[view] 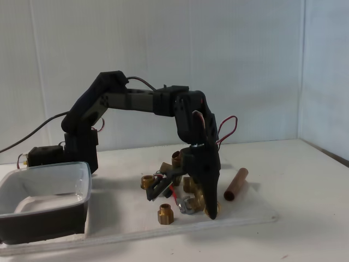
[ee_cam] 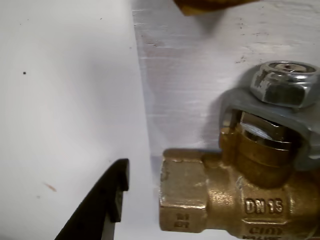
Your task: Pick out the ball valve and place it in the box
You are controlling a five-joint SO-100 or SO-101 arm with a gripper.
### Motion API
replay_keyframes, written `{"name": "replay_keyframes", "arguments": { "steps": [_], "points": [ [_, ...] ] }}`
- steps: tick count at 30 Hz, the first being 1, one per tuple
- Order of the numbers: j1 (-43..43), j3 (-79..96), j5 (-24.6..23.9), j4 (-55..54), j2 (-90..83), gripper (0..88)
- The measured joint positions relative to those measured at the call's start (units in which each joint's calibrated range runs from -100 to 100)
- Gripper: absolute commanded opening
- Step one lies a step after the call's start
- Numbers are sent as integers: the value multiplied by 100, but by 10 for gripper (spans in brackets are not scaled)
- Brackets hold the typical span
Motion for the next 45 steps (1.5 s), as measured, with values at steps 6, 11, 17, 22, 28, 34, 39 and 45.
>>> {"name": "replay_keyframes", "arguments": {
  "steps": [6, 11, 17, 22, 28, 34, 39, 45],
  "points": [
    [-59, 27, 108, 9, 0, 513],
    [-59, 27, 222, 26, 0, 512],
    [-59, 27, 248, 17, 0, 512],
    [-148, 27, 248, 0, 0, 512],
    [-193, 27, 248, -9, 0, 512],
    [-200, 27, 248, -9, 0, 423],
    [-215, 9, 248, -17, 220, 360],
    [-222, -27, 248, -267, 322, 355]
  ]
}}
